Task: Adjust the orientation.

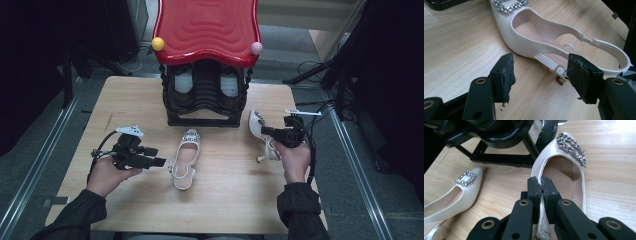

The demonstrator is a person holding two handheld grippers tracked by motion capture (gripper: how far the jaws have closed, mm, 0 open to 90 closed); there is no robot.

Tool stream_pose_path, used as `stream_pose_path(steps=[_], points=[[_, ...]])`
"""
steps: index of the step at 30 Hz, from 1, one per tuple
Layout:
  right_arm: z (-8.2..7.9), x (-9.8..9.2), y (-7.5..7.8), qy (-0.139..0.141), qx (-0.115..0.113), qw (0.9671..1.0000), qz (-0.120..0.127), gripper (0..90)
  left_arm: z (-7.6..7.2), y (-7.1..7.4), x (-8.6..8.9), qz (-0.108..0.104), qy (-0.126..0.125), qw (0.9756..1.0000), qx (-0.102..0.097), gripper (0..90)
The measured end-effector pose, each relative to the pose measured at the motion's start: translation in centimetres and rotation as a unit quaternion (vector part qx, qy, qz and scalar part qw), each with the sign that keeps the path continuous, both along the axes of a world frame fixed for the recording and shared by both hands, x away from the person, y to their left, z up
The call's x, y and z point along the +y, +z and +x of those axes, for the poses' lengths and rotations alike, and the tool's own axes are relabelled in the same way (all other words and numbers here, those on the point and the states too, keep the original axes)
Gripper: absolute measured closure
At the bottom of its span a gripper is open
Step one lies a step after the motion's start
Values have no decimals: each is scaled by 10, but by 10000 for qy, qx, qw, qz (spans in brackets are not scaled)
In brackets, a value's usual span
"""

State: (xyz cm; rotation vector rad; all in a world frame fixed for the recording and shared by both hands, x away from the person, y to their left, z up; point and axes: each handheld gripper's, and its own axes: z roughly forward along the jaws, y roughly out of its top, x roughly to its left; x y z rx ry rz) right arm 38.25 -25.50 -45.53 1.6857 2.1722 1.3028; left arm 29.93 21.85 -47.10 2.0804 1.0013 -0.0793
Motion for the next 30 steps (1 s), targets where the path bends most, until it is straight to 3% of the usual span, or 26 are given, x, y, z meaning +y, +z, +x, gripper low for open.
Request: stream_pose_path(steps=[20, 30], points=[[-27, 27, 5, 358, -48, 9993, -95, 878, 9, 2, -11, -90, -114, 9999, -27, 391], [-43, 43, 8, 594, -67, 9982, 15, 880, 10, 2, -14, -60, -160, 9999, -25, 392]])
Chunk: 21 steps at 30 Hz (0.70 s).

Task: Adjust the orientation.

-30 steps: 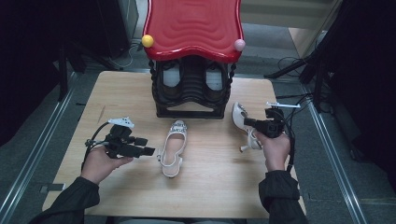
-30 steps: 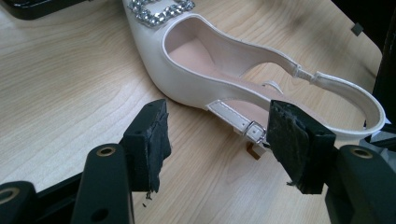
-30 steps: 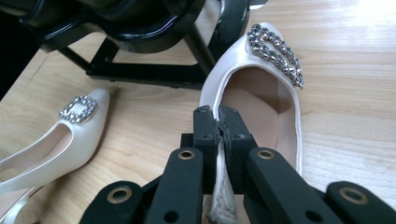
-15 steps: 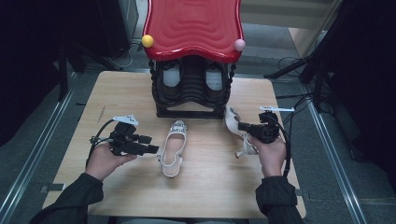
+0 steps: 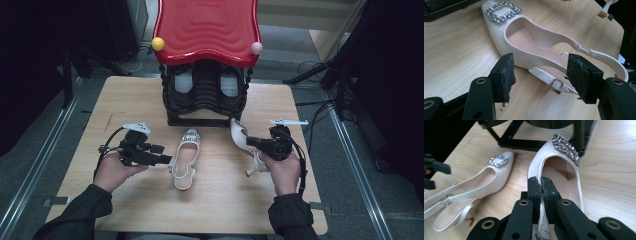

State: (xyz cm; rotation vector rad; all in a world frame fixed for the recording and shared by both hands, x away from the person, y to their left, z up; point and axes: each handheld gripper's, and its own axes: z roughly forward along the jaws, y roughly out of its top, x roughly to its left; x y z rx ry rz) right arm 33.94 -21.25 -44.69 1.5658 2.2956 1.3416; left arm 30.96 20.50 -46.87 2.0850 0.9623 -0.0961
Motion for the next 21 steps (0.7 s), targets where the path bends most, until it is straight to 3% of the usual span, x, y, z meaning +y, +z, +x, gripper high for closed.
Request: stream_pose_path(steps=[9, 21], points=[[-8, 27, -2, 312, 18, 9995, -95, 880, 0, 0, 0, -30, 0, 10000, -23, 393], [-8, 56, -20, 647, 178, 9972, -328, 880, -1, 1, 1, -47, 26, 10000, -28, 400]])
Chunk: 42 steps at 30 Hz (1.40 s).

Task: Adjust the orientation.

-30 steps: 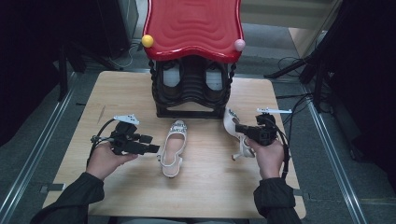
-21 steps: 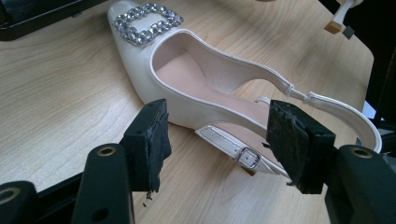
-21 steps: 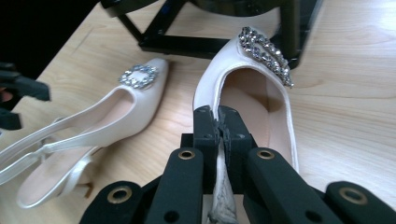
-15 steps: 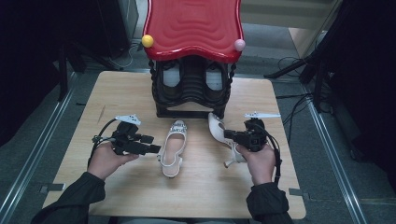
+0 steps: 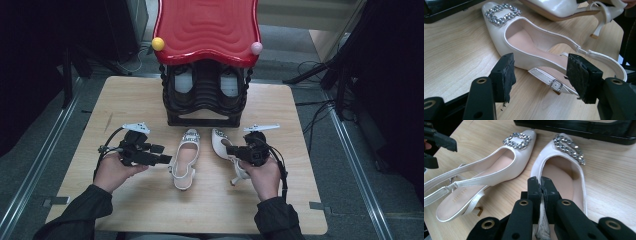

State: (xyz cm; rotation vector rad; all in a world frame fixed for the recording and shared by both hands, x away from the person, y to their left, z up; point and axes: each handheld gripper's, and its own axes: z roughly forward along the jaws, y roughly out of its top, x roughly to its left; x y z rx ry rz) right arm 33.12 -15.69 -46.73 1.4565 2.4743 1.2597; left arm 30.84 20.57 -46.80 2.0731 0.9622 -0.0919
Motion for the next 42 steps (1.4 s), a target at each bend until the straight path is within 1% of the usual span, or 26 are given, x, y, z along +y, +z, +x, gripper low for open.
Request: stream_pose_path(steps=[4, 8, 9, 10, 11, 13, 15, 17, 20, 22, 25, 27, 30, 34, 36, 40, 41, 42], points=[[0, 9, -4, 99, 57, 9999, 20, 880, -1, 0, 0, -65, -30, 10000, 12, 415], [0, 19, -9, 212, 105, 9997, -7, 879, -2, -1, 1, -66, -18, 10000, 33, 429], [0, 20, -10, 234, 104, 9997, -16, 879, -2, -1, 1, -87, -20, 9999, 76, 439], [0, 22, -10, 256, 130, 9996, -27, 879, -2, -1, 2, -121, -15, 9999, 105, 461], [1, 25, -12, 296, 131, 9995, -50, 879, -3, -1, 2, -214, -19, 9997, 96, 524], [1, 29, -14, 328, 156, 9993, -65, 879, -5, 0, 2, -286, -2, 9996, 62, 605], [1, 33, -16, 375, 177, 9991, -94, 878, -6, 1, 2, -289, 9, 9996, 28, 668], [2, 39, -19, 416, 172, 9989, -154, 878, -8, 0, 2, -317, 2, 9995, 37, 725], [3, 46, -22, 481, 183, 9984, -217, 878, -9, -1, 3, -296, -13, 9996, 45, 781], [3, 51, -25, 521, 173, 9981, -285, 877, -9, -2, 3, -236, -56, 9997, 55, 826], [3, 57, -28, 586, 175, 9977, -302, 876, -10, -3, 4, -240, -64, 9997, 81, 872], [2, 60, -27, 600, 198, 9976, -285, 876, -10, -3, 5, -223, -46, 9997, 50, 887], [2, 65, -28, 615, 180, 9975, -291, 876, -11, -4, 4, -227, -27, 9997, 85, 889], [2, 69, -28, 653, 179, 9973, -269, 871, -10, -7, 4, -162, 13, 9998, 80, 889], [2, 70, -28, 654, 164, 9973, -281, 863, -9, -8, 3, -157, 17, 9998, 121, 889], [3, 66, -25, 693, 161, 9974, -81, 778, -6, -11, 3, -80, 28, 9999, 109, 888], [3, 64, -22, 709, 121, 9974, -24, 740, -6, -12, 3, -52, 32, 9999, 108, 888], [2, 63, -21, 735, 66, 9973, -17, 727, -5, -13, 3, -37, 54, 9999, 122, 884]])
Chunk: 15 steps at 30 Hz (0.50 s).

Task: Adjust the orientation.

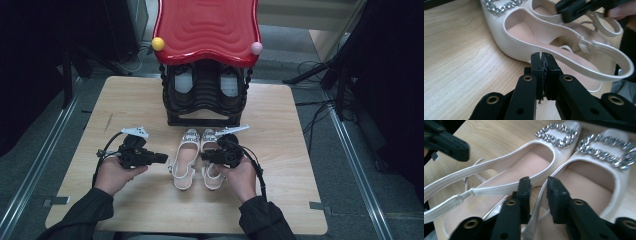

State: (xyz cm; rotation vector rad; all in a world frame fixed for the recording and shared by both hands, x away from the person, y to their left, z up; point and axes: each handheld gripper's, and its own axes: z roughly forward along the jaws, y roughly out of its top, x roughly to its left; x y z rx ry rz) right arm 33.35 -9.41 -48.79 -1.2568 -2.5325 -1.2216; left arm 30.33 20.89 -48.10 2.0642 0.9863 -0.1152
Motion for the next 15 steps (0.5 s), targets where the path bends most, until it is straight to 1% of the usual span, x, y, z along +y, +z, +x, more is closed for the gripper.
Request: stream_pose_path(steps=[1, 3, 5, 7, 10, 13, 15], points=[[-1, -3, 3, 25, -75, 10000, -24, 726, 1, -1, 0, -12, 22, 10000, 15, 880], [-4, -9, 10, 24, -177, 9998, 34, 726, 3, -3, 0, 1, 51, 10000, 35, 880], [-4, -17, 15, -35, -213, 9997, 112, 730, 6, -5, -2, 43, 39, 10000, 75, 880], [-5, -28, 18, -112, -181, 9995, 225, 770, 8, -7, -3, 77, 37, 9999, 124, 880], [-5, -44, 18, -237, -217, 9994, 121, 850, 10, -10, -4, 112, 35, 9998, 162, 880], [-5, -50, 15, -336, -216, 9992, 22, 876, 13, -13, -6, 146, 28, 9997, 198, 880], [-6, -51, 12, -351, -208, 9992, -27, 891, 14, -14, -8, 157, -9, 9996, 226, 879]])
